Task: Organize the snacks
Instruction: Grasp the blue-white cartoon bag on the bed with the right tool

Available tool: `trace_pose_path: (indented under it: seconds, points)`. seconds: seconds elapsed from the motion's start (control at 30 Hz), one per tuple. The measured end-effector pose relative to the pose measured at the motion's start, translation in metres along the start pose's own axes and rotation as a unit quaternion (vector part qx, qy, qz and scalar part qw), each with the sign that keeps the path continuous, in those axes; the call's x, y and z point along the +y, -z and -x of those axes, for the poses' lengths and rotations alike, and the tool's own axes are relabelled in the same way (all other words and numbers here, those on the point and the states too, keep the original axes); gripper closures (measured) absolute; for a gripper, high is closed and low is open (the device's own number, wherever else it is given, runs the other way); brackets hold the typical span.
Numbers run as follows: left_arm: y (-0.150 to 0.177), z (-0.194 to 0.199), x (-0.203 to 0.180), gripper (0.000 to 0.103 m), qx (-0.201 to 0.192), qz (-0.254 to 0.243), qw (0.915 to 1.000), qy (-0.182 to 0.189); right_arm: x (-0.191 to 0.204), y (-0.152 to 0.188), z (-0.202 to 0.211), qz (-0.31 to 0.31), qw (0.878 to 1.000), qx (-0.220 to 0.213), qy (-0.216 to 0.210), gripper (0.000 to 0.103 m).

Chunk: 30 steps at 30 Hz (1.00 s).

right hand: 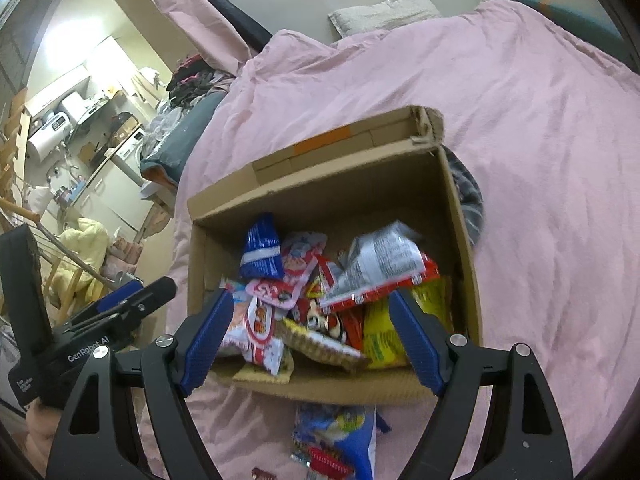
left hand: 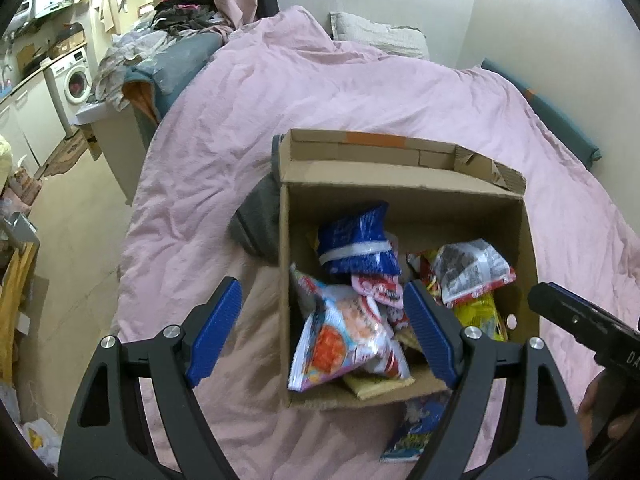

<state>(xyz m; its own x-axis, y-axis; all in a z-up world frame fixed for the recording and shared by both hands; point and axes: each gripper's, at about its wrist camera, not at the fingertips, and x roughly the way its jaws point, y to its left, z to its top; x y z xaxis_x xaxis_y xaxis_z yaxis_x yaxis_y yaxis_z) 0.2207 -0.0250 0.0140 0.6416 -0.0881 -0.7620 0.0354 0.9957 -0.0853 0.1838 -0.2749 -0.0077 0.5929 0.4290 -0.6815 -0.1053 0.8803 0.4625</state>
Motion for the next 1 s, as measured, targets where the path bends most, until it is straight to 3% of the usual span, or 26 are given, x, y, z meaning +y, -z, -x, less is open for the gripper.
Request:
trace_pose_path:
  seconds: [0.13, 0.4, 0.63, 0.93, 1.0]
  points:
    - [0.017, 0.008, 0.008, 0.022, 0.016, 0.006, 0.9998, -0.006, -0.004, 0.02, 0.002, -0.007, 0.999, 0.024, 0.041, 0.02]
    - [0.052, 0.018, 0.025, 0.023, 0.048, 0.032, 0.9983, -0.011, -0.006, 0.054, 0.005, -0.038, 0.996, 0.073, 0.023, 0.02]
    - [0.083, 0.022, 0.04, 0.022, 0.085, 0.053, 0.9949, -0.008, -0.017, 0.088, -0.032, -0.09, 0.981, 0.17, 0.038, 0.02]
    - [0.104, 0.025, 0.047, 0.022, 0.108, 0.047, 0.9931, -0.003, 0.0, 0.094, -0.088, -0.016, 0.971, 0.221, 0.09, 0.02]
    - [0.105, 0.026, 0.049, 0.022, 0.108, 0.046, 0.9931, -0.005, 0.009, 0.097, -0.091, 0.013, 0.969, 0.223, 0.1, 0.033]
